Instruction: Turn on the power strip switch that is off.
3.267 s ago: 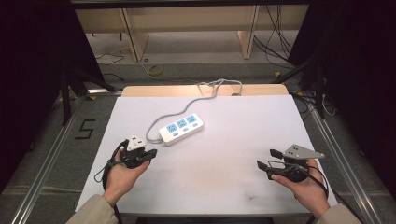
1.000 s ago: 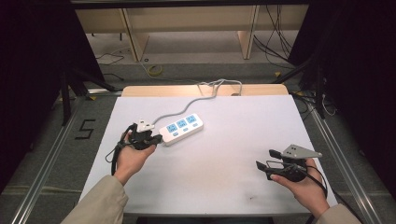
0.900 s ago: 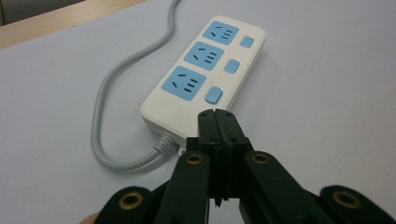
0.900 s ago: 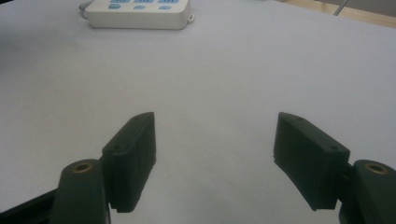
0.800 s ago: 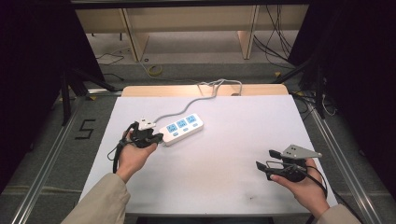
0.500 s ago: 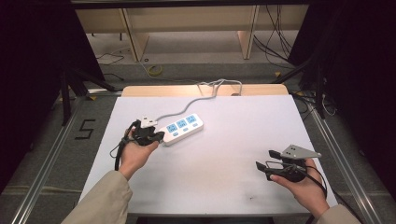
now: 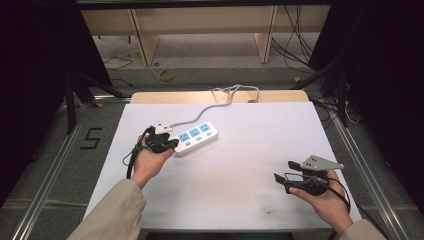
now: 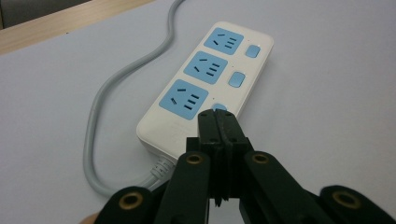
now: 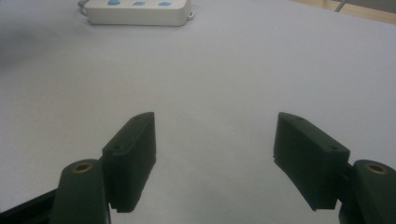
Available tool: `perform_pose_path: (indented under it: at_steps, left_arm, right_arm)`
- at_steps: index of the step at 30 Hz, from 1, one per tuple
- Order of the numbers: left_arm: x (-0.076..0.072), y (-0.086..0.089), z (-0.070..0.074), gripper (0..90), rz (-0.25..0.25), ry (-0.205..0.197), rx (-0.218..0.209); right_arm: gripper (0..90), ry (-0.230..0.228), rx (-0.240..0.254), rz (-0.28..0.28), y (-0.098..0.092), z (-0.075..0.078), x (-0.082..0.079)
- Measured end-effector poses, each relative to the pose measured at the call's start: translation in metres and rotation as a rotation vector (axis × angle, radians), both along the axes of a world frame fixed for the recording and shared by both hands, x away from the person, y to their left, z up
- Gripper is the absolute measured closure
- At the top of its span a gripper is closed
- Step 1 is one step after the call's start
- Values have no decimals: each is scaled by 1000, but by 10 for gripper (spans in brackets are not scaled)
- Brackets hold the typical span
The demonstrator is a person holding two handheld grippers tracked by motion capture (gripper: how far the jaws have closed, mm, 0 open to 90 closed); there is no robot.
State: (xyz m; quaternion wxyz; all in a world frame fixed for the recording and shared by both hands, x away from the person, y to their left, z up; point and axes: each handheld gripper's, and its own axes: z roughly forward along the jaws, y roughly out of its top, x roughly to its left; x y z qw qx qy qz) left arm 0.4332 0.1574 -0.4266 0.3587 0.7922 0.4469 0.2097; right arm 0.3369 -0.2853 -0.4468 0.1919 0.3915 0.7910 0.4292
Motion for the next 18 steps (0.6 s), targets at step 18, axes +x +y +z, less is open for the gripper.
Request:
perform_pose_path:
  at_steps: [18]
  left_arm:
    - [13,-11,-5,899,-8,5,9]
  right_arm:
    - [306,4,-2,-5,0,-1,1]
